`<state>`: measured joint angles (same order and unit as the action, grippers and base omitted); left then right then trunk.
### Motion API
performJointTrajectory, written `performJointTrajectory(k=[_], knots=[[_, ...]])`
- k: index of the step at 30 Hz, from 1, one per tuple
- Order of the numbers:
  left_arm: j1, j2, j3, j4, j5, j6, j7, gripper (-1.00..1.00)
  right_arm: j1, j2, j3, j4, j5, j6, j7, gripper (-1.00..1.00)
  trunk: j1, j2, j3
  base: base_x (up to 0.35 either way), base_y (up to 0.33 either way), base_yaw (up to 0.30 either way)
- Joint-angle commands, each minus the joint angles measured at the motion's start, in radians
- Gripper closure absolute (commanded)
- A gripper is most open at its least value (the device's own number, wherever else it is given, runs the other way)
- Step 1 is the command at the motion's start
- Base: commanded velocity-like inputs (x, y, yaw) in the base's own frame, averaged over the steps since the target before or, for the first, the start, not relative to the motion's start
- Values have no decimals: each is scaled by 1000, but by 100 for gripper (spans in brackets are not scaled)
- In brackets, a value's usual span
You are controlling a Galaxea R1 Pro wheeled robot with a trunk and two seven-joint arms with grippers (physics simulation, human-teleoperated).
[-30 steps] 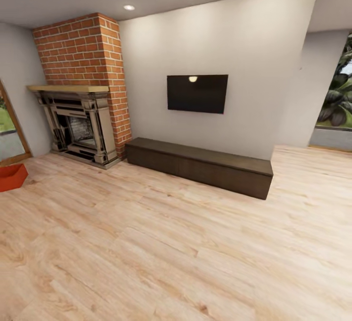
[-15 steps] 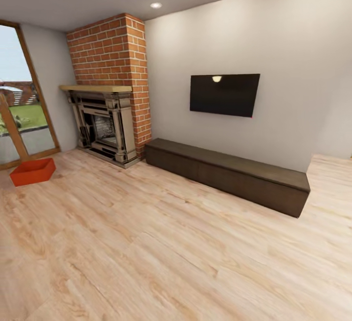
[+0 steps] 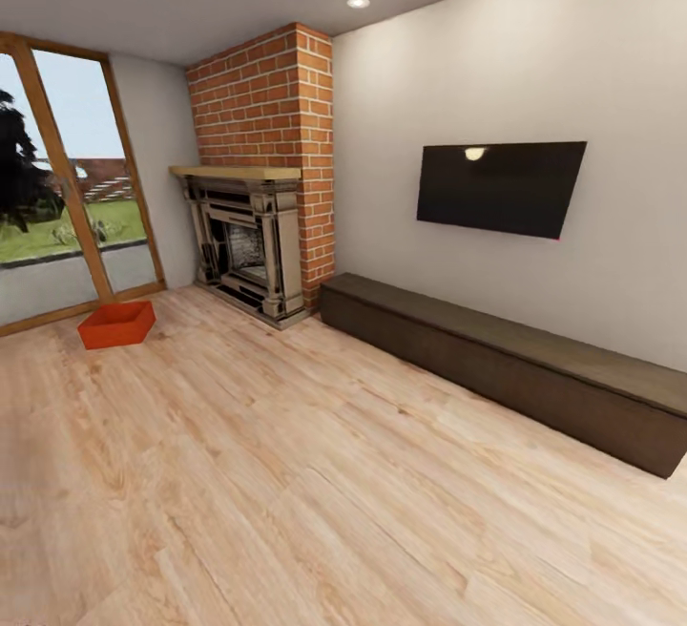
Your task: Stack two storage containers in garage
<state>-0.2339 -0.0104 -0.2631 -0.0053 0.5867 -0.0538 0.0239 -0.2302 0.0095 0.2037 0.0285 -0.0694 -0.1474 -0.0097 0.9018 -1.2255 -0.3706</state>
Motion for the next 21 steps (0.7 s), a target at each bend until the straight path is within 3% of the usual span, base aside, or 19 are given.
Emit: performJointTrajectory(k=[1, 21], knots=[[0, 0, -8, 1, 7, -3, 2, -100, -1, 1, 8, 3, -7, -6, -1, -100, 1, -1, -1, 322, 0, 270], [-1, 0, -9, 1, 7, -3, 2, -100, -1, 0, 8, 3, -7, -7, 0, -100, 1, -1, -1, 322, 0, 270]])
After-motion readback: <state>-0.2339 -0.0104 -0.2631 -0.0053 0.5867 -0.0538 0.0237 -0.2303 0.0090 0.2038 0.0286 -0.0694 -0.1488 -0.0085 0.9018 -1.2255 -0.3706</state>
